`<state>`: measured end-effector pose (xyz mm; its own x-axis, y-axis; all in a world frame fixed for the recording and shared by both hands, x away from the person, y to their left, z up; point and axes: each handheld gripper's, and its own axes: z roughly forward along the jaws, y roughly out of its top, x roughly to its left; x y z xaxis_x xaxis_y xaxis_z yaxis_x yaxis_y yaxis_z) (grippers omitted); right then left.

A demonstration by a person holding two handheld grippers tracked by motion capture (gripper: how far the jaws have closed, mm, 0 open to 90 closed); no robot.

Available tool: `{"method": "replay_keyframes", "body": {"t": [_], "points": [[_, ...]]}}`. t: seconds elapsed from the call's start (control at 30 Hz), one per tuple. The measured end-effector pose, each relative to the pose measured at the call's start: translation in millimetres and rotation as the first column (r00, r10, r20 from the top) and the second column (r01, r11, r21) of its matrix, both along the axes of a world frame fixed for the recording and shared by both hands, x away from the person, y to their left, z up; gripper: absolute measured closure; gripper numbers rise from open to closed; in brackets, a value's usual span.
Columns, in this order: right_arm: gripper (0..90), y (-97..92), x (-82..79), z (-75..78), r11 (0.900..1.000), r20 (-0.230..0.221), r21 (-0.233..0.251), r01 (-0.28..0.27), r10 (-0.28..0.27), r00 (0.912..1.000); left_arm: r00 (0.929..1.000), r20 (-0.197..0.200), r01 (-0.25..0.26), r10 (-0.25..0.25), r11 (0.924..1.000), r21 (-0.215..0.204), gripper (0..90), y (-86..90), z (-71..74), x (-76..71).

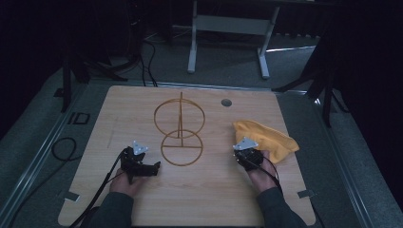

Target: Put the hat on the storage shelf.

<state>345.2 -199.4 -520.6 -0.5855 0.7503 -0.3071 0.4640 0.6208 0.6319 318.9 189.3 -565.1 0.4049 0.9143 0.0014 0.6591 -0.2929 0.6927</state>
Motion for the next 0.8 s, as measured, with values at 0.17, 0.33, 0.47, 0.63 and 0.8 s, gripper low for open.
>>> {"method": "replay_keyframes", "body": {"t": [0.17, 0.33, 0.47, 0.63, 0.8], "points": [[83.1, 0.6, -6.4, 11.6, 0.9998, 0.013, 0.004, -0.020, 0.020, 0.9997, 1.0000, 0.000, -0.001, 0.001, 1.0000, -0.001, 1.9, -0.1, 0.0, 0.0], [83.3, 2.4, -12.8, 27.4, 0.9978, 0.028, 0.041, -0.052, 0.051, 0.9983, 1.0000, 0.000, -0.001, 0.001, 1.0000, -0.001, 1.9, 0.0, 0.0, 0.0], [83.4, 1.7, -19.1, 41.7, 0.9959, 0.048, 0.056, -0.071, 0.069, 0.9965, 1.0000, -0.003, 0.003, -0.003, 1.0000, 0.004, 1.9, 0.3, 0.2, 0.0], [83.5, -1.3, -26.0, 57.5, 0.9928, 0.076, 0.076, -0.093, 0.087, 0.9933, 1.0000, -0.001, 0.002, -0.002, 1.0000, 0.001, 1.9, 0.2, 0.1, 0.0], [83.5, -5.1, -31.2, 69.5, 0.9911, 0.094, 0.088, -0.100, 0.092, 0.9914, 1.0000, -0.001, 0.002, -0.002, 1.0000, 0.002, 1.9, 0.2, 0.1, 0.0]]}}
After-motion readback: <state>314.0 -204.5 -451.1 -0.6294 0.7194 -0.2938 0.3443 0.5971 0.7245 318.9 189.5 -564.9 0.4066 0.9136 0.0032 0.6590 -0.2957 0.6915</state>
